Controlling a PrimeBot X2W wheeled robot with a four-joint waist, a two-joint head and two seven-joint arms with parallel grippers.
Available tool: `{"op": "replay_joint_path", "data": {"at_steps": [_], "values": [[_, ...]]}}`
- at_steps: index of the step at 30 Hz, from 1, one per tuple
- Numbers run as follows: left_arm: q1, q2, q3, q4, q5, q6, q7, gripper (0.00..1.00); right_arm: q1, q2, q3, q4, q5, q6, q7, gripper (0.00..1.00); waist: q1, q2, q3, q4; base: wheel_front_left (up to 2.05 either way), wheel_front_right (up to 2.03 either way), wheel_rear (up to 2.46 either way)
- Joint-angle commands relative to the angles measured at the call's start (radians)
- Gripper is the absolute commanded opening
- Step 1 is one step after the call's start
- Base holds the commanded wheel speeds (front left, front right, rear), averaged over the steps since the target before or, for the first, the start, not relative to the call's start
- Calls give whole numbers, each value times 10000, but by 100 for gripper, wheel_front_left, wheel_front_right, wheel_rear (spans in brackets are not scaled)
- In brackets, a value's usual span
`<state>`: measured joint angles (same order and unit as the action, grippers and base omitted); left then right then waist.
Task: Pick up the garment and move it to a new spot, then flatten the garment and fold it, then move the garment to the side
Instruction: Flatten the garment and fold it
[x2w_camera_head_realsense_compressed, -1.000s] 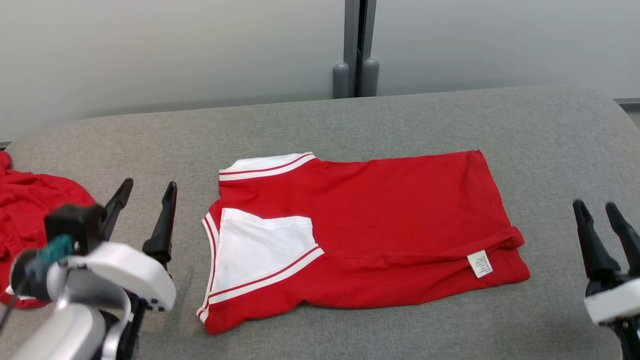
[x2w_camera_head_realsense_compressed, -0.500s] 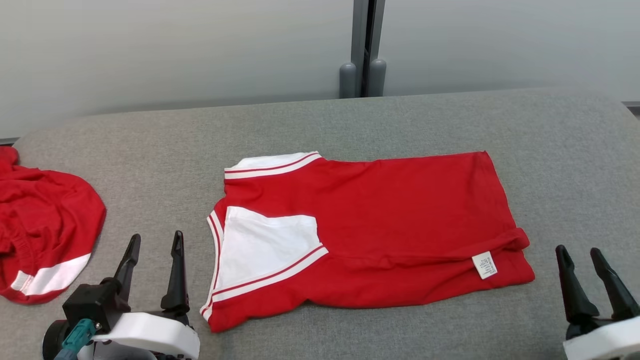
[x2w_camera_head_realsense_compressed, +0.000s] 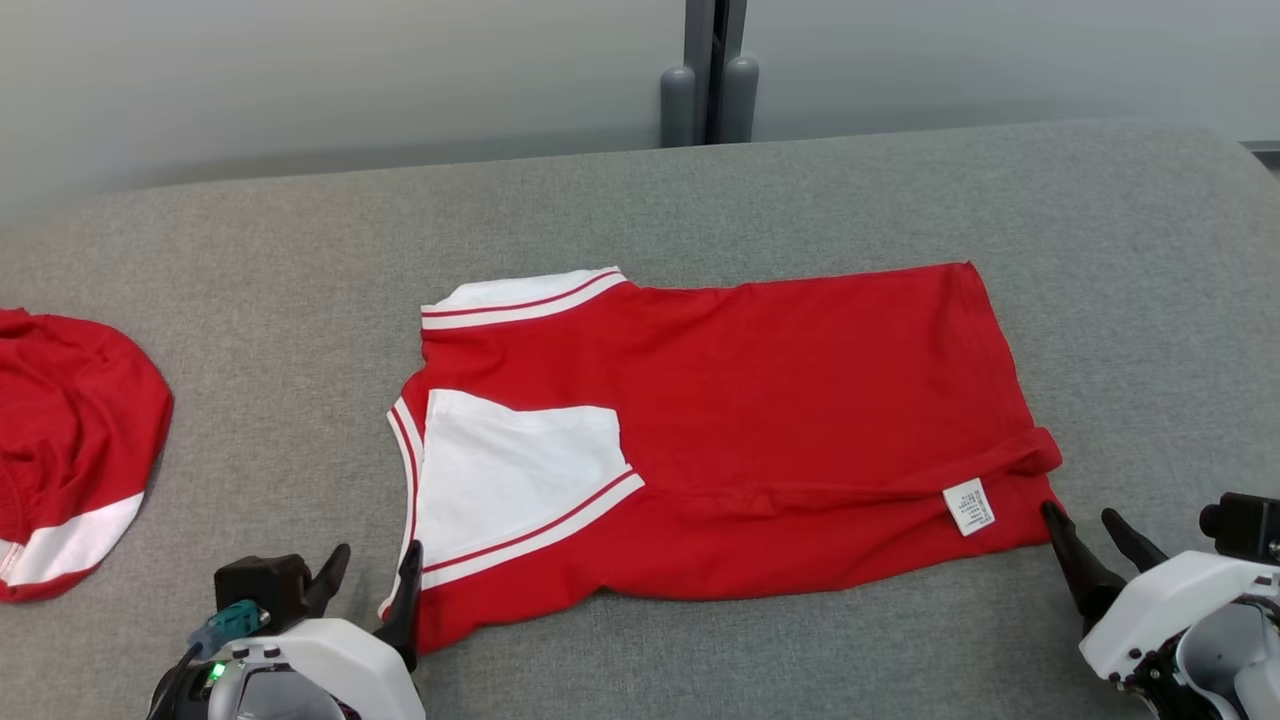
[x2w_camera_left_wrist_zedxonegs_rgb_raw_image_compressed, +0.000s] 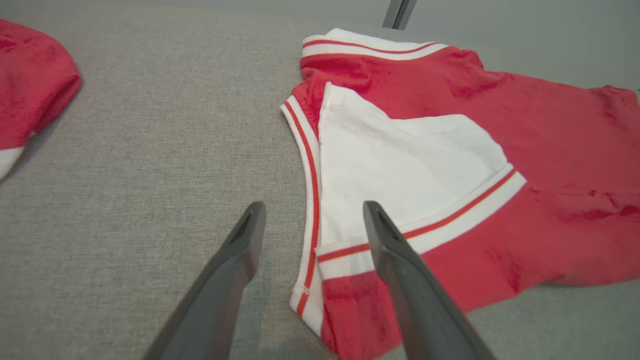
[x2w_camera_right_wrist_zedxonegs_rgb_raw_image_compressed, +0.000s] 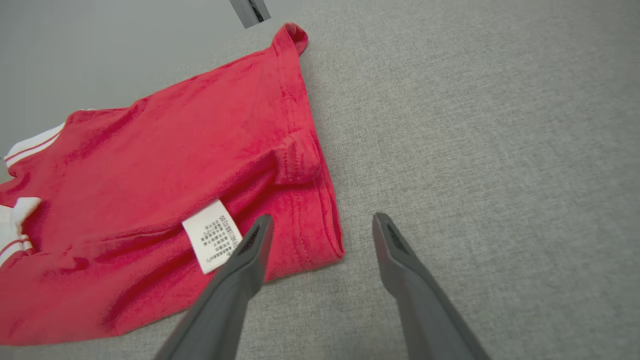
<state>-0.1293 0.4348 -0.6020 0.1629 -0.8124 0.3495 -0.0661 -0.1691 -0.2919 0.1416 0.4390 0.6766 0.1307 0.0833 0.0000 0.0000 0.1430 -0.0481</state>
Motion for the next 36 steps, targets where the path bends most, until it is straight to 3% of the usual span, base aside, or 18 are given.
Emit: {"op": "replay_joint_path", "data": {"at_steps": [1, 8, 16, 17, 18, 19, 21, 22, 30, 36], "values": [[-201, 33, 2, 65, -44, -70, 63, 100, -121, -60, 13, 50, 61, 2, 24, 100, 0, 0, 49, 26, 0, 0, 0], [-473, 30, -410, 530, -302, -279, 1167, 100, -717, -101, 435, 807, 354, 2, 193, 100, 0, 0, 272, 186, 0, 0, 0], [-435, 141, -745, -14, -657, -73, 2537, 100, -923, -150, 806, 1317, 620, 2, 290, 100, 0, 0, 334, 290, 0, 0, 0], [-407, 178, -809, -6, -665, -47, 2671, 94, -934, -152, 842, 1358, 656, 2, 286, 100, 0, 0, 321, 285, 0, 0, 0], [-404, 191, -828, -11, -672, -46, 2743, 85, -947, -150, 874, 1399, 675, 2, 280, 92, 0, 0, 307, 281, 0, 0, 0], [-410, 168, -821, -17, -706, -49, 2751, 51, -959, -148, 905, 1439, 703, 2, 268, 53, 0, 0, 290, 279, 0, 0, 0], [-419, 154, -828, 12, -742, -92, 2792, 0, -979, -131, 984, 1485, 758, 2, 237, 20, 0, 0, 245, 273, 0, 0, 0], [-428, 169, -844, 37, -751, -118, 2812, 0, -990, -119, 1021, 1506, 812, 2, 218, 0, 0, 0, 222, 269, 0, 0, 0], [-373, 265, -762, -35, -823, -195, 2722, 0, -934, -254, 1292, 1550, 1208, 2, 219, 0, 0, 0, -130, 324, 0, 0, 0], [40, 758, -892, -663, -928, -126, 3219, 0, -432, -576, 1438, 1003, 1827, 2, 937, 0, 0, 0, -685, 396, 0, 0, 0]]}}
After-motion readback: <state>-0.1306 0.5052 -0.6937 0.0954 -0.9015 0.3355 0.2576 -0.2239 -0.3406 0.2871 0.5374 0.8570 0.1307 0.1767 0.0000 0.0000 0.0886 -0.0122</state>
